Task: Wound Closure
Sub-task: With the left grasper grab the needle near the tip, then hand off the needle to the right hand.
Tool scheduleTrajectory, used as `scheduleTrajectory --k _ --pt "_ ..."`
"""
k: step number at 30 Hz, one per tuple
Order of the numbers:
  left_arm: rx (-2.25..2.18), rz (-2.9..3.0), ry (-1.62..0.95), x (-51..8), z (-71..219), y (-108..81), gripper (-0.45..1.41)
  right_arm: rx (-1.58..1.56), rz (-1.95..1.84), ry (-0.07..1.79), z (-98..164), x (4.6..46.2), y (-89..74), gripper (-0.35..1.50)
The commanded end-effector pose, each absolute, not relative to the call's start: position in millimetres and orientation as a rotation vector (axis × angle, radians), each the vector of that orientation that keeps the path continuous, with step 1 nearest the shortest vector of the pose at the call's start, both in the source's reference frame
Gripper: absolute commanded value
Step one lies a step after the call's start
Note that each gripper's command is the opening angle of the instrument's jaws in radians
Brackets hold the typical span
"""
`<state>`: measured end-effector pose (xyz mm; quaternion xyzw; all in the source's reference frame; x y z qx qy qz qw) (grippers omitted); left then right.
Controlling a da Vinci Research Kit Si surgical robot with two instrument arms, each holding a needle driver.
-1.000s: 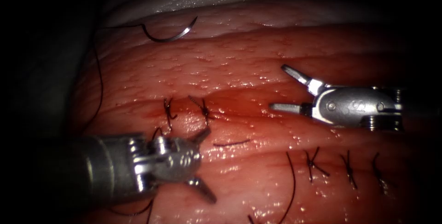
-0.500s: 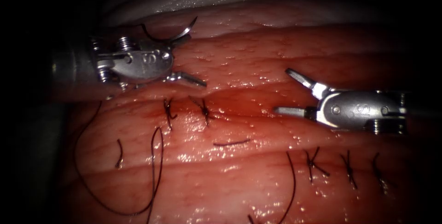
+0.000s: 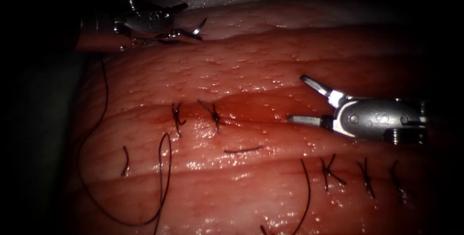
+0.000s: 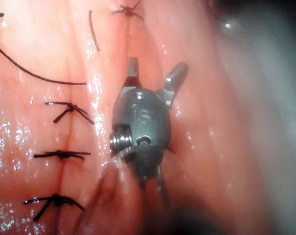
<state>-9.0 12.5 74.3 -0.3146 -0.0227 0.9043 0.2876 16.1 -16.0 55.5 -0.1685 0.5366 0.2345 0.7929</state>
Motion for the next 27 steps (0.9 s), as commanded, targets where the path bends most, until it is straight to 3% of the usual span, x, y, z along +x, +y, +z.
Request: scheduleTrajectory --k 1,7,11,13,14,27 --pt "-0.828 2.420 -0.073 -9.4 75.3 12.9 0.39 -0.361 0.505 1.156 56.1 16.8 -16.1 1.23" --pt "-0.746 2.436 -0.221 -9.2 79.8 12.1 0.41 -0.363 0.504 1.157 56.3 16.8 -16.2 1.23" --pt "-0.736 2.421 -0.254 -9.1 81.2 12.5 0.27 -0.360 0.512 1.160 56.5 16.8 -16.5 1.23" --pt "-0.750 2.414 -0.277 -9.1 81.4 12.8 -0.05 -0.361 0.511 1.161 56.6 16.8 -16.6 1.23" --pt "-0.768 2.413 -0.306 -9.1 81.6 13.0 -0.45 -0.362 0.510 1.161 56.8 16.8 -16.7 1.23" --pt "-0.964 2.525 -0.282 -11.6 78.9 12.6 -0.45 -0.252 0.629 1.160 58.0 17.4 -15.8 1.20"
